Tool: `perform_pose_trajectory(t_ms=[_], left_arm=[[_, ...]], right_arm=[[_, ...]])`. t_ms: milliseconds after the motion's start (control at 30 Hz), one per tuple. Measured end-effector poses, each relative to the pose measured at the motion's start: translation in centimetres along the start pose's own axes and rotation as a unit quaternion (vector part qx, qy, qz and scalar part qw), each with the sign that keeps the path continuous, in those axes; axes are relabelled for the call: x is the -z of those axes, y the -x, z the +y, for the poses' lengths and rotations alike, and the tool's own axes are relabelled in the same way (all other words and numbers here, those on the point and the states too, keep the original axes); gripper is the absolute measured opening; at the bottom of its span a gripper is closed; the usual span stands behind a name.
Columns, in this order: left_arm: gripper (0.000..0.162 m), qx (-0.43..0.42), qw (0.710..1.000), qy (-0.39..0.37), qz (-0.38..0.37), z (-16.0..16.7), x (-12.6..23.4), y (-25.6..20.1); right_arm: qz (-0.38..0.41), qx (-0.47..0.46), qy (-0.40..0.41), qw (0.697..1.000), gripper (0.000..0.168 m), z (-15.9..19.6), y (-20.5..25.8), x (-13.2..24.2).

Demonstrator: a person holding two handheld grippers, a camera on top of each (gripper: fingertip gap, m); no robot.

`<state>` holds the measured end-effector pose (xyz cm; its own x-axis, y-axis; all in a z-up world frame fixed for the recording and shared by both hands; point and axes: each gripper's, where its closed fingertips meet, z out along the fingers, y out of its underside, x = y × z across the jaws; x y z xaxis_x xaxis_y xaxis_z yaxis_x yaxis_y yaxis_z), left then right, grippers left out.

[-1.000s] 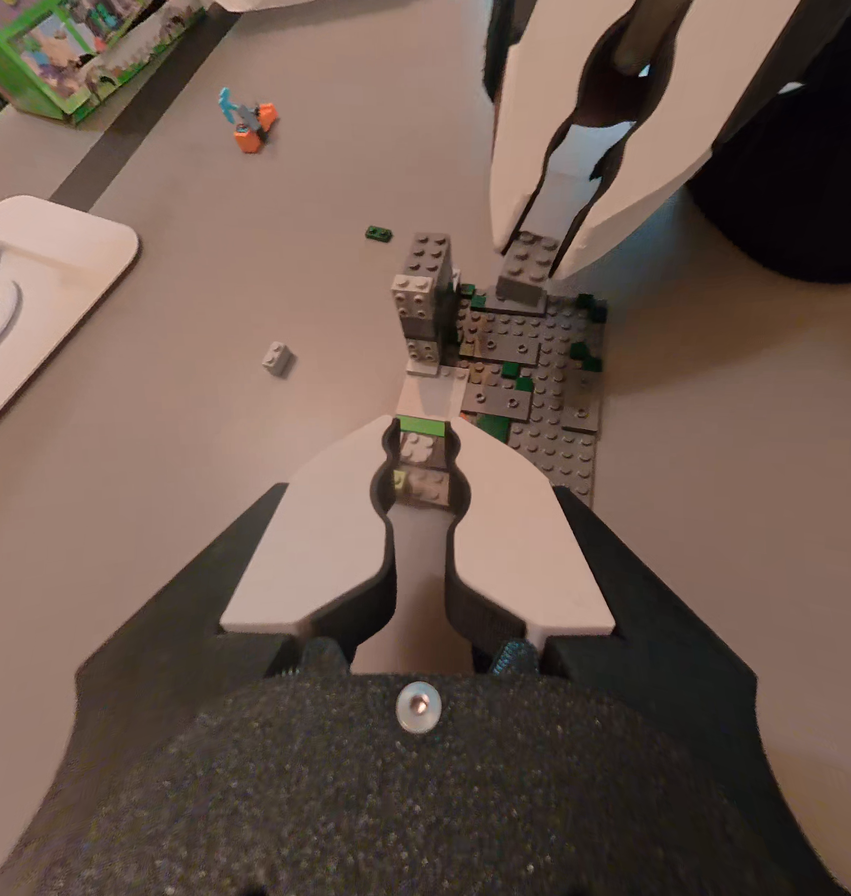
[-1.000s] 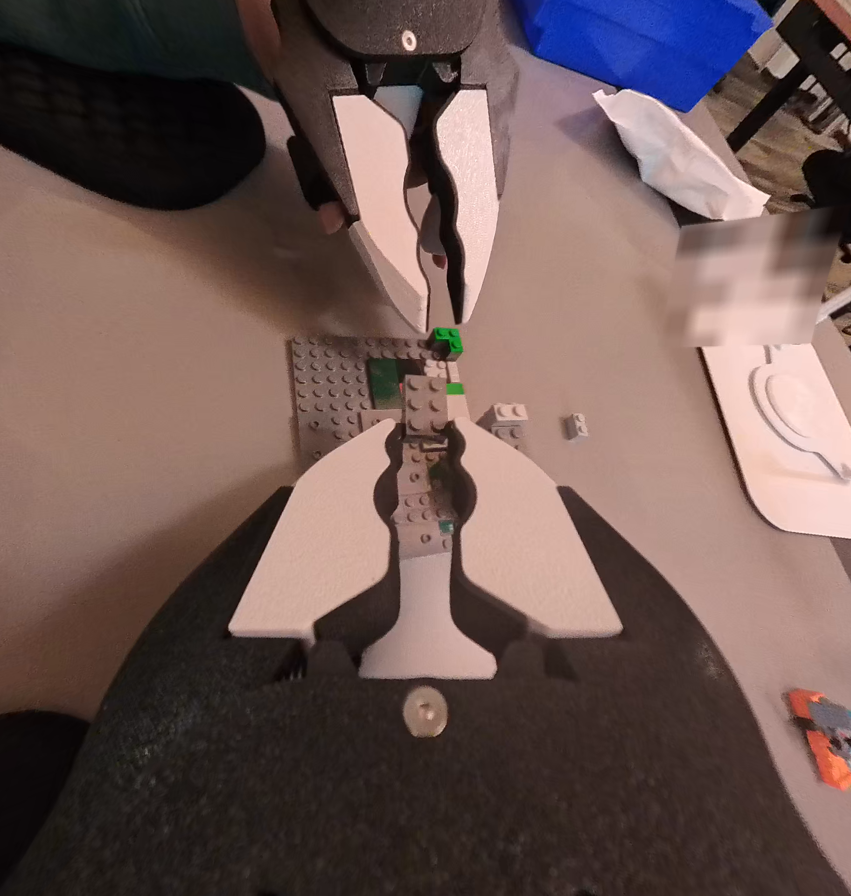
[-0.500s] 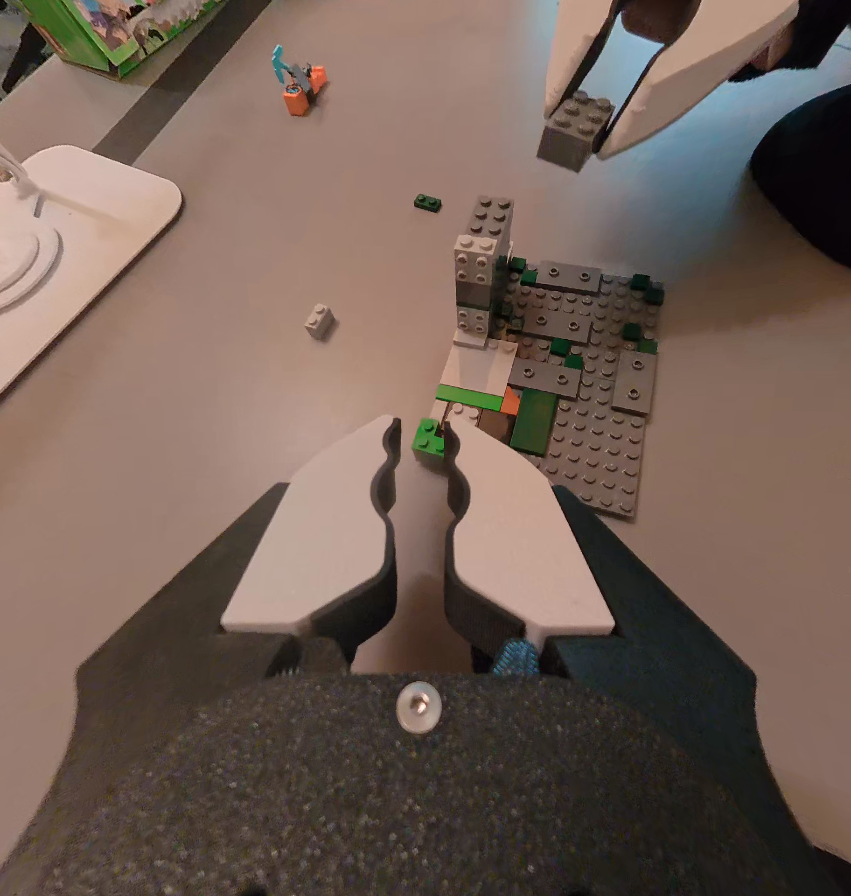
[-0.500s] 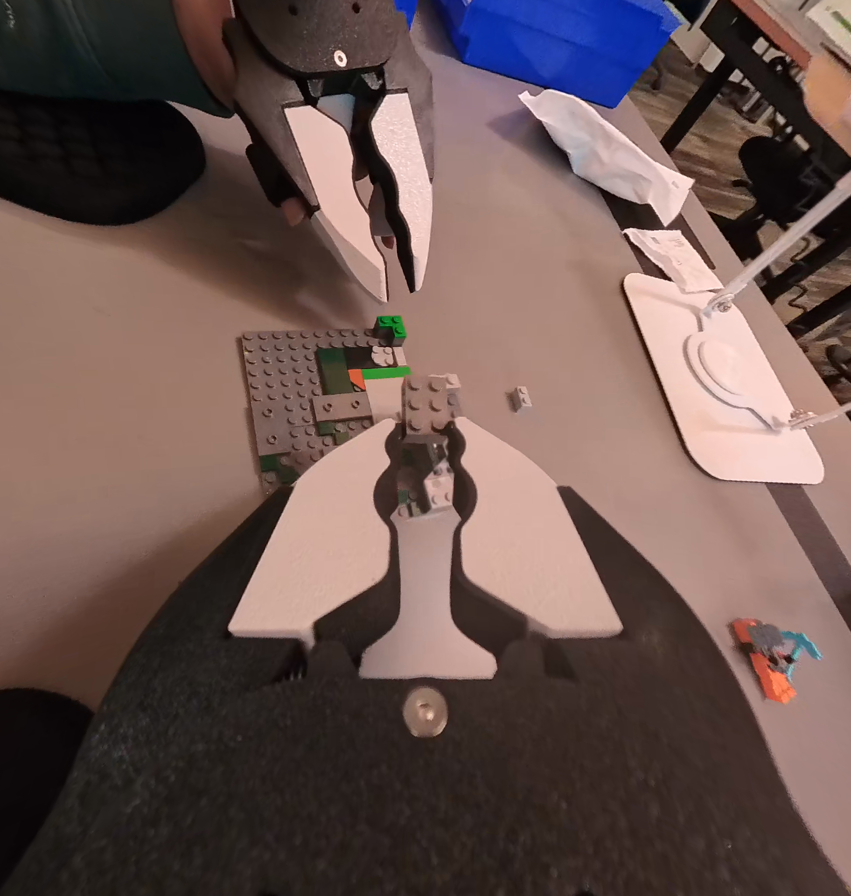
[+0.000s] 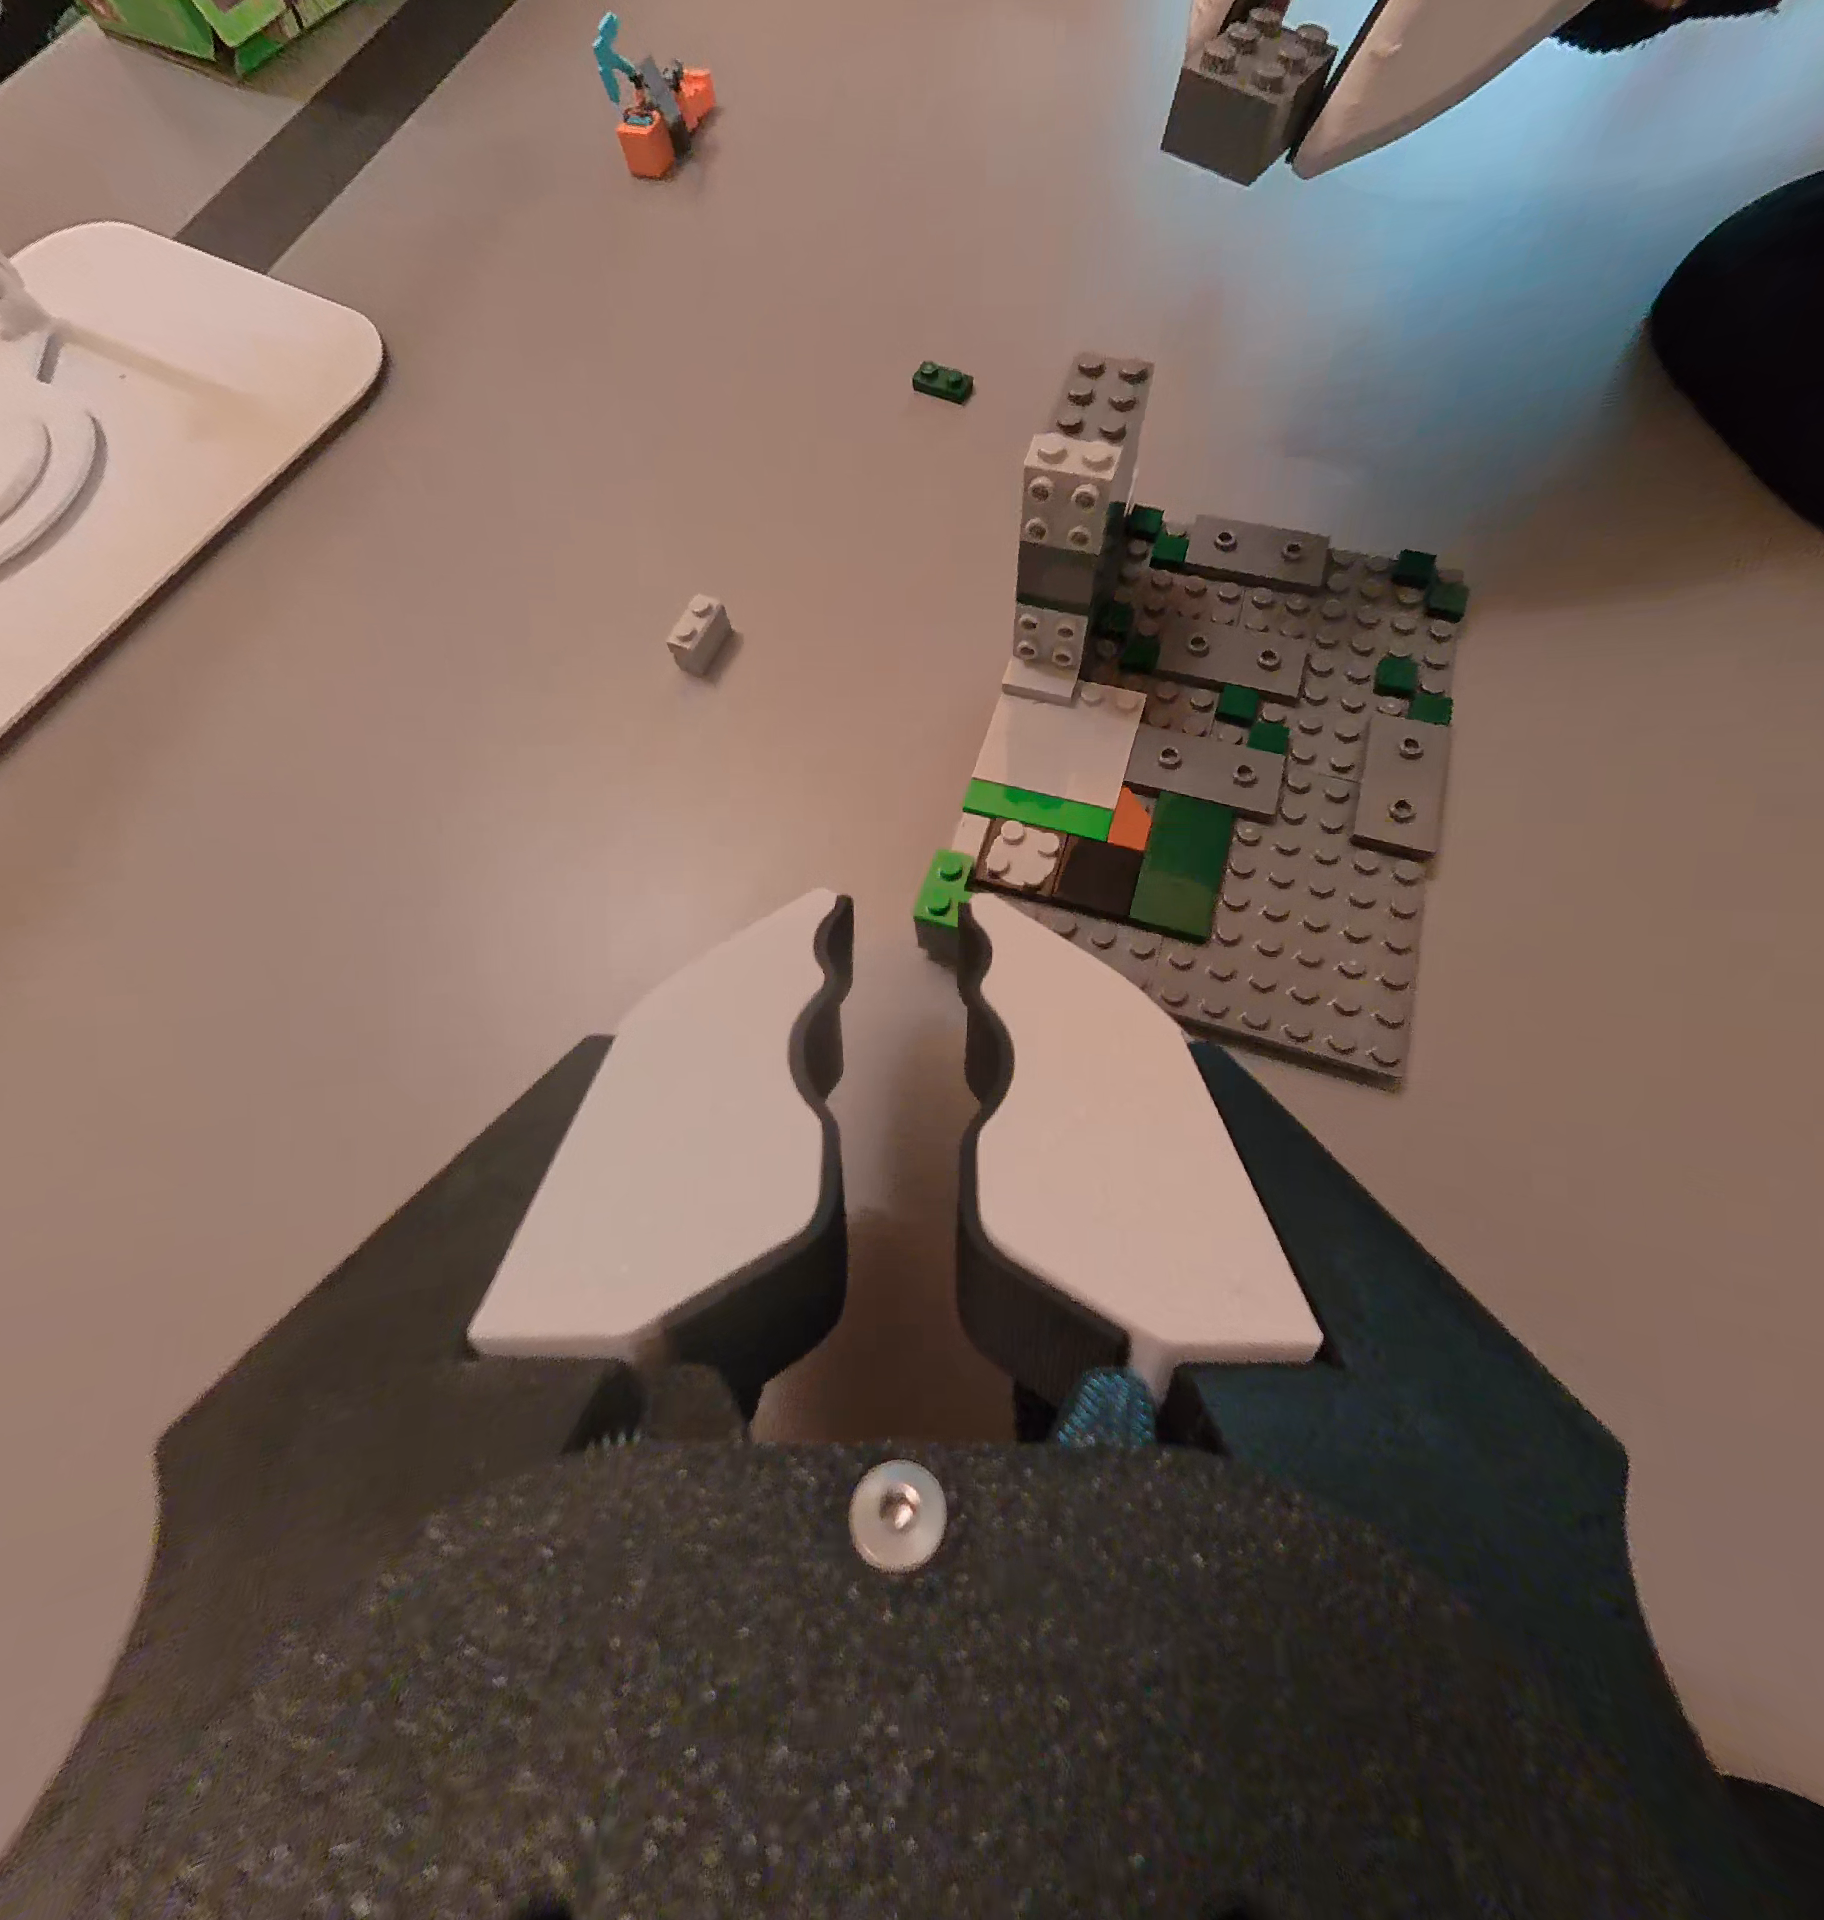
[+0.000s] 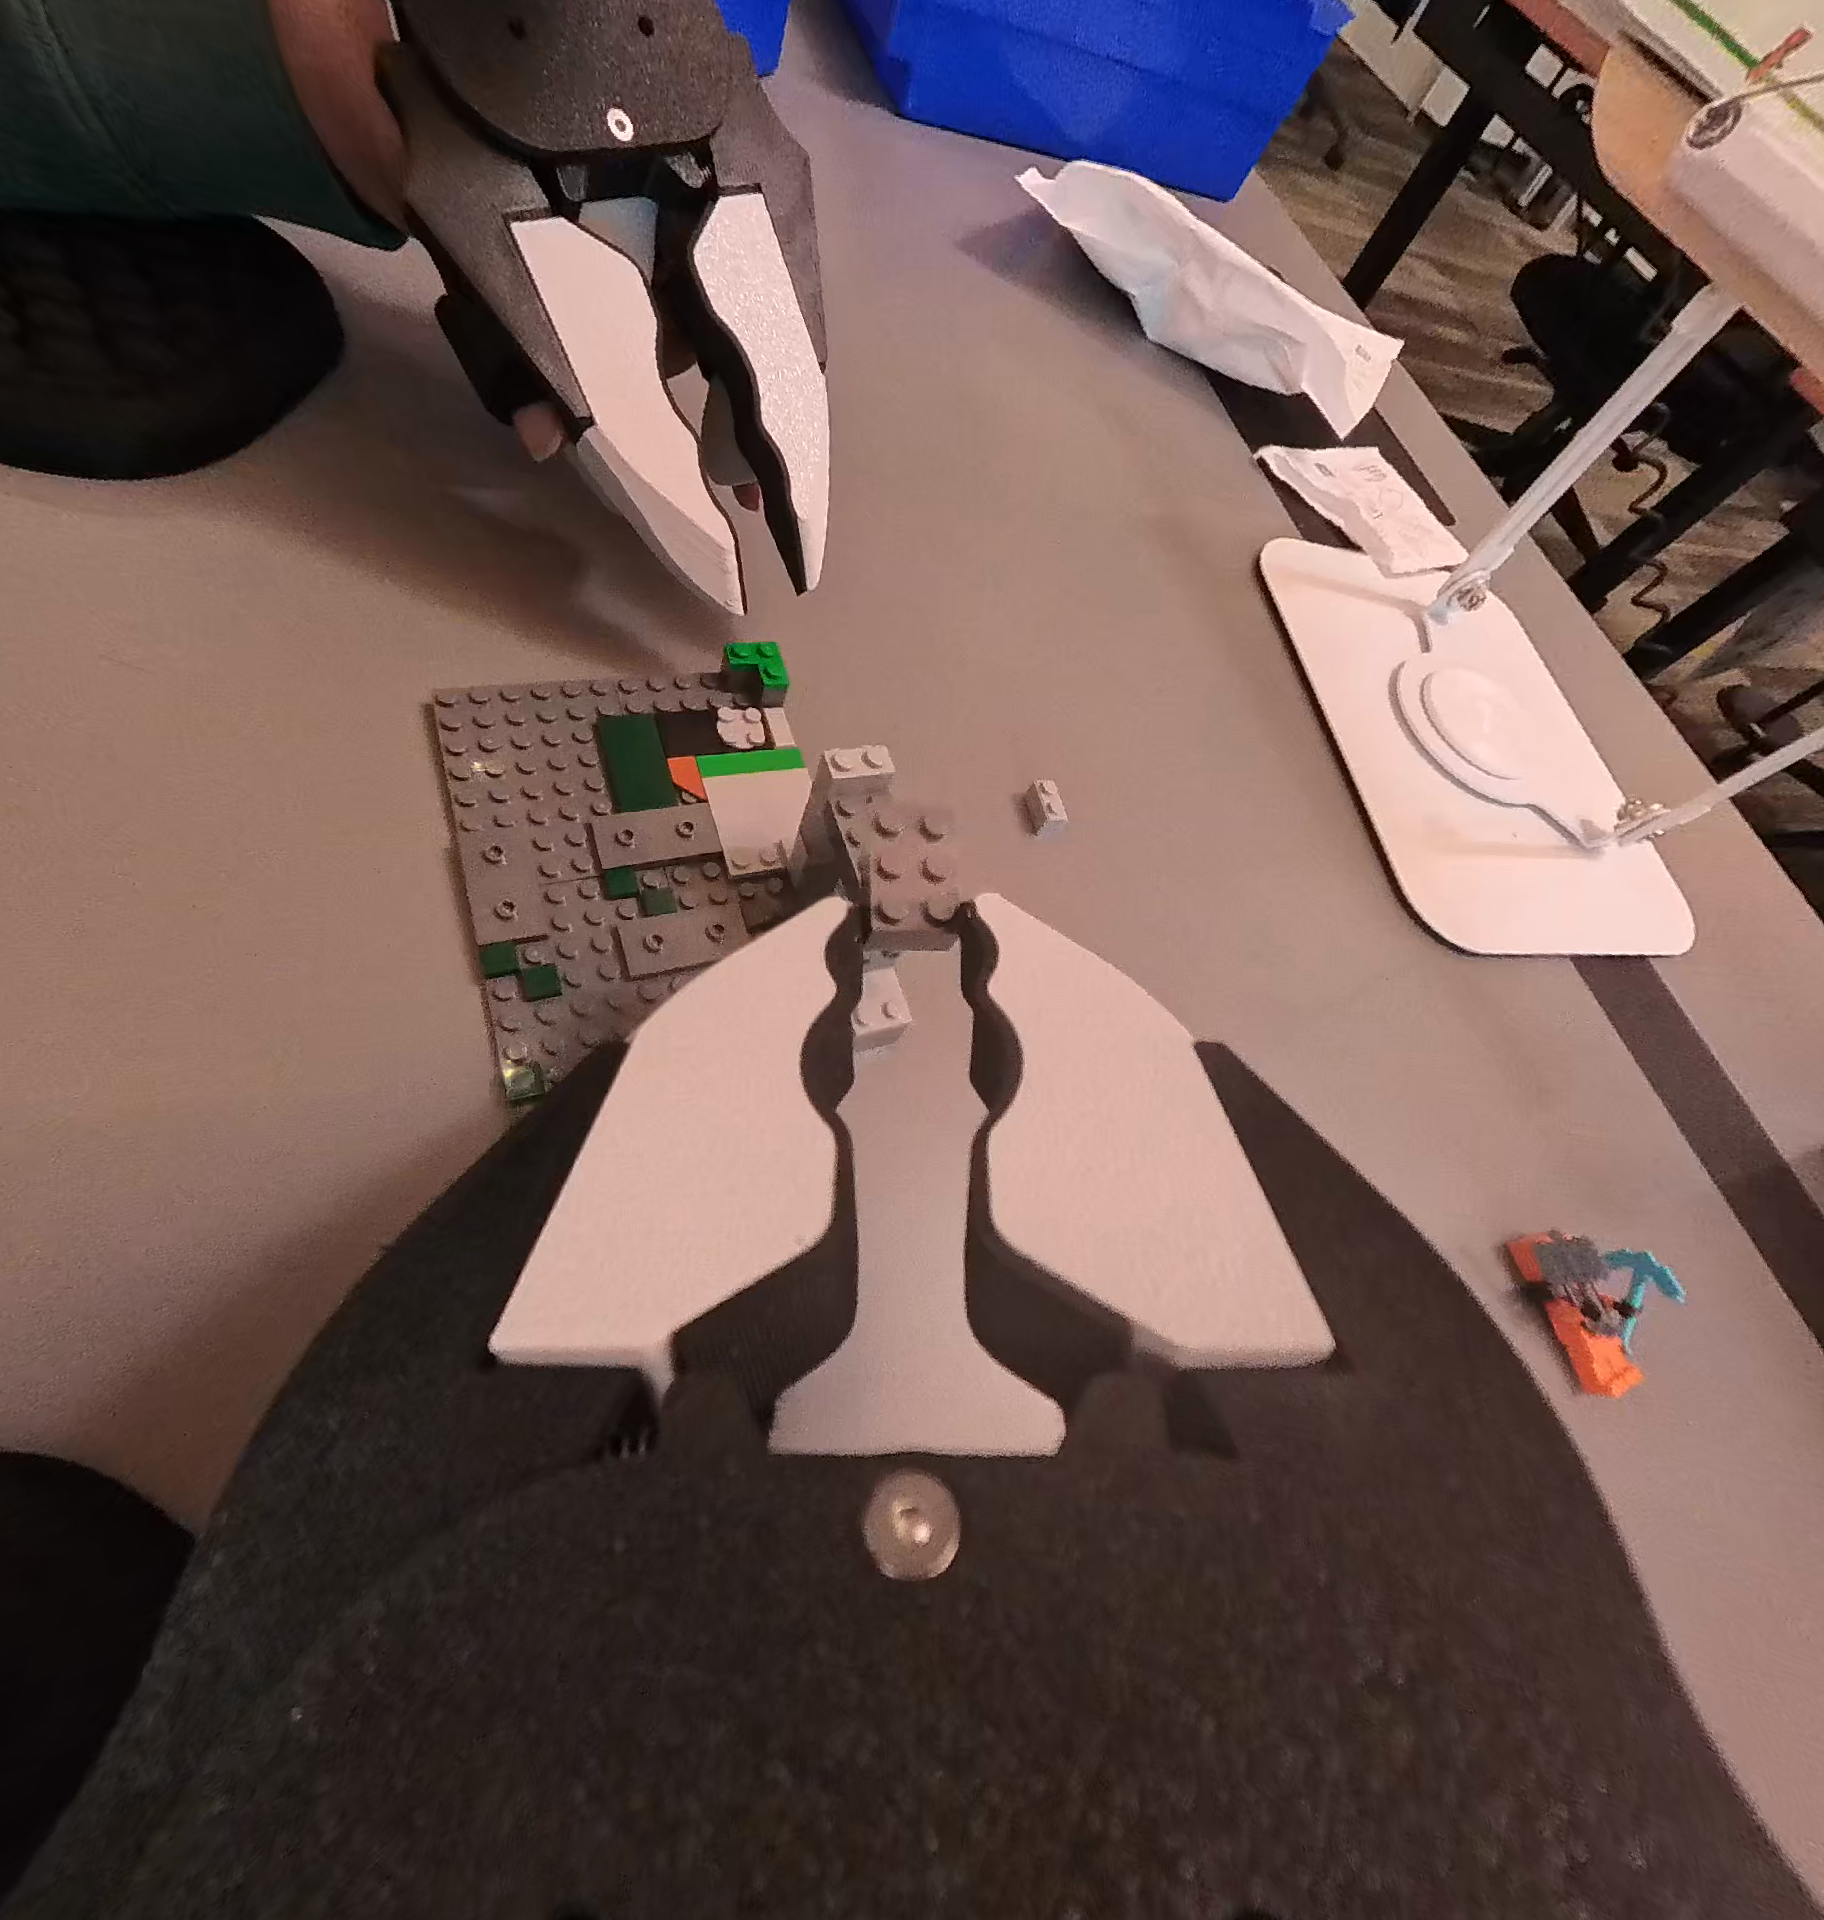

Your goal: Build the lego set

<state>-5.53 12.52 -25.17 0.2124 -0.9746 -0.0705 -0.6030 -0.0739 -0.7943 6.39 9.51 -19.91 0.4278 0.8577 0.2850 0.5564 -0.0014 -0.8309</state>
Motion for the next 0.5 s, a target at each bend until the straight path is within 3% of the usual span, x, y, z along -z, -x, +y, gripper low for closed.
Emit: perform_pose_trajectory(t_ms=[500], left_arm=[[0.017,0.000,1.000,-0.010,-0.020,0.1,0.2,0.6]], right_arm=[[-0.030,-0.024,0.097,0.995,0.018,4.7,0.3,-0.9]])
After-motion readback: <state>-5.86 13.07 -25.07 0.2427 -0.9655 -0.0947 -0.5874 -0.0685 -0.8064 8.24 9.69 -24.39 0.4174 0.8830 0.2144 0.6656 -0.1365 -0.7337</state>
